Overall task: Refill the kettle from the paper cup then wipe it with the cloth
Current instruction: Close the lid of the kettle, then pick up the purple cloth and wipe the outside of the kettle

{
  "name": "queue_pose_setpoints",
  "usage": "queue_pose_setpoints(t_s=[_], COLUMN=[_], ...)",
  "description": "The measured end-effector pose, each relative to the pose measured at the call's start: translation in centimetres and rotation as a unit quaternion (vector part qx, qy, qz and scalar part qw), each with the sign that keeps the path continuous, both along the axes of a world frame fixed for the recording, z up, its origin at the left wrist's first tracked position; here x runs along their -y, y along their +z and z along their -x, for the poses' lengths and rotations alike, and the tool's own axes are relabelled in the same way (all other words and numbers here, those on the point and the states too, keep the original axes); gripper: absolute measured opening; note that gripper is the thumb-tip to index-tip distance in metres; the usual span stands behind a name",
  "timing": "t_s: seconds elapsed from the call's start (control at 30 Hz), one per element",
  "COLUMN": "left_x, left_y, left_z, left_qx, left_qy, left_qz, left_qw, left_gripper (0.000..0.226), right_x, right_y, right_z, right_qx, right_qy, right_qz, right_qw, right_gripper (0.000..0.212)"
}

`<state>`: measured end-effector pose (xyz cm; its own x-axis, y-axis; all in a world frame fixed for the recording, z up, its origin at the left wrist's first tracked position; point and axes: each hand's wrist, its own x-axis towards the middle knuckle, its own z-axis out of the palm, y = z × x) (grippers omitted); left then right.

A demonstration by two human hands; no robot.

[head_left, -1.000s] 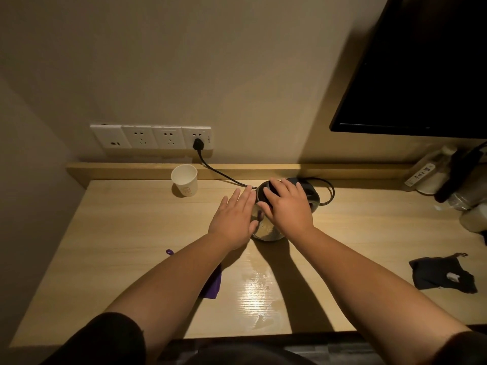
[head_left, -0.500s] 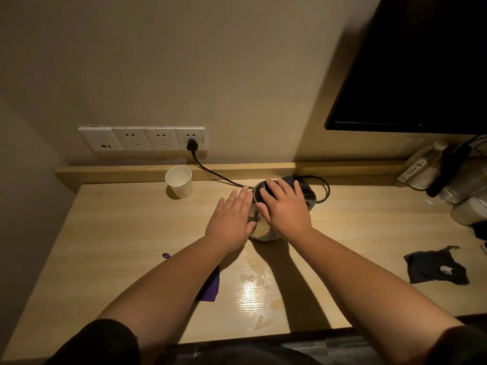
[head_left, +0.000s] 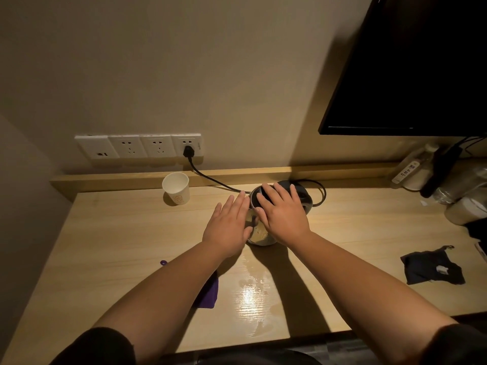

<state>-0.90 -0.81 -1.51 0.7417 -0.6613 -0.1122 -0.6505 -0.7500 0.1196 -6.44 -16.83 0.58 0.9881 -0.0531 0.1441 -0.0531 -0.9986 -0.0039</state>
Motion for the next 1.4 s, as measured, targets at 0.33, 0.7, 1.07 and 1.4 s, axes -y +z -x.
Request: queue_pose_setpoints(t_s=[0.33,0.7,1.07,1.4], left_x=[-3.0,-15.1,-18.2,-16.8], left_y=[0.6,-2.3,-6.4,-8.8], left_z=[0.5,7.0,10.5,8.6], left_qx=[0.014,-0.042,-0.086,-0.065], left_qy=[0.002,0.128,0.104,-0.029], left_qz=[0.001,-0.038,-0.059,-0.049], left_qw=[1.0,0.99,0.989,0.996], left_gripper=[0.071,0.063,0.06,0.059], right_x=[-0.4,-5.0,-8.8,-11.6], right_y=[1.2,-1.9,-8.4,-12.6], right_z=[0.3,6.3,13.0,14.8], right_qx=[-0.065,-0.06,-0.261,-0.264], right_qy=[0.008,0.154,0.106,-0.008], right_qz=[-0.009,-0.049,-0.083,-0.09], right_qw=[0.998,0.985,0.956,0.96], right_gripper=[0.056,0.057,0.052,0.063])
